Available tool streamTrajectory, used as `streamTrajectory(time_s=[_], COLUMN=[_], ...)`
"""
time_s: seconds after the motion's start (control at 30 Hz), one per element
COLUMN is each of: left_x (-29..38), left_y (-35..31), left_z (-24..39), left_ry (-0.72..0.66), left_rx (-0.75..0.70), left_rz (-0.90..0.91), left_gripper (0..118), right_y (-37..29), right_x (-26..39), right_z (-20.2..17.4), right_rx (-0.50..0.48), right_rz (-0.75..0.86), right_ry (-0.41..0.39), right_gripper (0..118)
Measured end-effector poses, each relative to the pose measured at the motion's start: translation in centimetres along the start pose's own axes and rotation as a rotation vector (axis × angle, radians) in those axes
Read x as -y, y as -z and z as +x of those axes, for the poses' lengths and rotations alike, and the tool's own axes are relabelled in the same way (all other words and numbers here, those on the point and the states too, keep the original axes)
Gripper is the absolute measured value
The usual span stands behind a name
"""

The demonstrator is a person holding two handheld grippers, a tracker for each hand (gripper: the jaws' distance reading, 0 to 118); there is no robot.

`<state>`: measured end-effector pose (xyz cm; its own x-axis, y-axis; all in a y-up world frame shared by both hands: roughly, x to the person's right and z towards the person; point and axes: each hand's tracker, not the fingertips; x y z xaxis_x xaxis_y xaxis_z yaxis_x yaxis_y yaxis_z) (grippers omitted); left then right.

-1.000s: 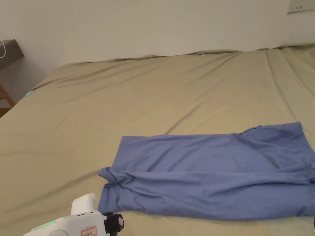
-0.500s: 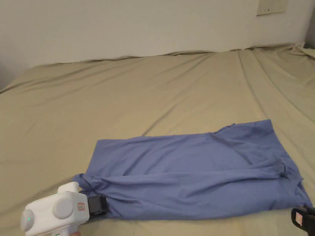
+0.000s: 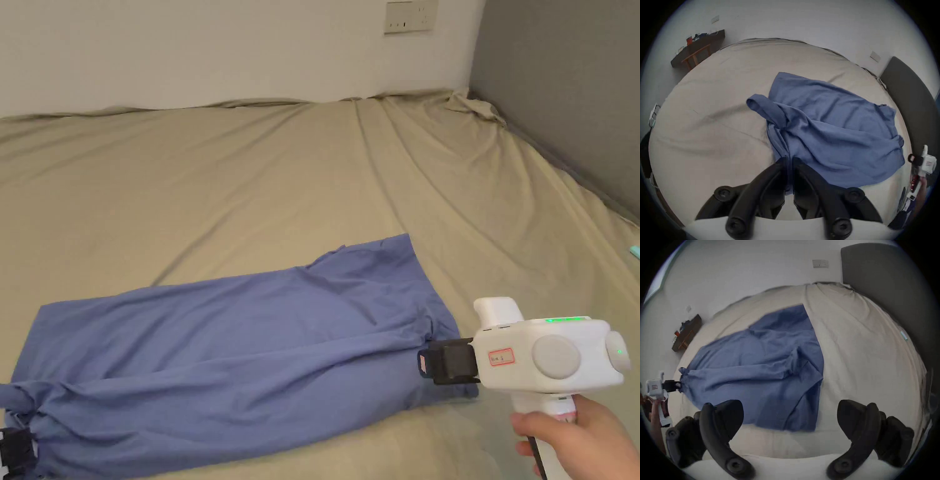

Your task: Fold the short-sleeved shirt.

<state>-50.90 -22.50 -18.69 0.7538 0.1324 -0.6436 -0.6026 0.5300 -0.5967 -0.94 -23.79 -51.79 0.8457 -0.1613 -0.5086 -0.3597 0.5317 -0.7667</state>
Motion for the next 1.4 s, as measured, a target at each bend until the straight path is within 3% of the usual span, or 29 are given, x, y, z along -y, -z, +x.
streamTrajectory(time_s=[0.1, 0.13, 0.17, 0.2, 0.27, 0.33, 0.47, 0.53, 0.6, 0.73, 0.8, 0.9, 1.1, 1.2, 1.4], left_x=[0.7, 0.9, 0.3, 0.3, 0.3, -0.4, -0.5, 0.0, 1.1, 4.3, 6.1, 8.7, 11.6, 11.6, 11.7], left_y=[-1.4, -1.5, -1.3, -1.5, -2.1, -2.8, -5.0, -6.8, -8.7, -11.4, -12.6, -13.3, -10.8, -9.1, -5.6], left_z=[1.1, 1.1, 0.2, 0.0, -0.3, -1.3, -3.5, -3.7, -4.0, -4.9, -5.4, -6.0, -5.5, -5.6, -7.5], left_ry=[-0.002, -0.031, -0.062, -0.097, -0.124, -0.114, -0.176, -0.142, -0.126, -0.144, -0.152, -0.16, -0.117, -0.104, -0.189], left_rx=[0.019, 0.036, 0.065, 0.1, 0.131, 0.151, 0.272, 0.268, 0.271, 0.313, 0.311, 0.306, 0.211, 0.169, 0.155], left_rz=[-0.004, -0.014, -0.019, -0.024, -0.03, -0.033, -0.046, -0.059, -0.078, -0.149, -0.187, -0.253, -0.366, -0.39, -0.526], left_gripper=[6, 6, 6, 6, 6, 6, 6, 6, 6, 6, 6, 6, 6, 6, 6], right_y=[2.6, 3.2, 3.0, 2.7, 1.2, -0.1, -4.5, -6.7, -8.5, -10.9, -11.7, -11.9, -9.0, -7.7, -6.1], right_x=[-0.3, 0.3, 0.4, 0.5, 0.8, 0.5, 0.1, 0.2, 0.7, 3.2, 5.2, 8.3, 11.0, 11.2, 11.4], right_z=[0.2, 0.2, 0.0, -0.3, -1.3, -1.2, -0.1, 0.2, 0.2, 0.4, 0.1, -0.3, 0.8, 0.8, 1.7], right_rx=[0.02, -0.005, -0.044, -0.079, -0.042, -0.08, -0.145, -0.162, -0.145, -0.169, -0.163, -0.135, -0.117, -0.09, -0.099], right_rz=[-0.08, -0.075, -0.063, -0.045, -0.016, -0.026, -0.023, -0.063, -0.108, -0.195, -0.261, -0.357, -0.407, -0.426, -0.447], right_ry=[0.007, 0.018, 0.026, 0.029, 0.018, -0.015, -0.005, -0.018, -0.085, -0.066, -0.1, -0.153, -0.12, -0.143, -0.11], right_gripper=[113, 95, 39, 13, 13, 12, 11, 11, 11, 11, 11, 11, 11, 11, 11])
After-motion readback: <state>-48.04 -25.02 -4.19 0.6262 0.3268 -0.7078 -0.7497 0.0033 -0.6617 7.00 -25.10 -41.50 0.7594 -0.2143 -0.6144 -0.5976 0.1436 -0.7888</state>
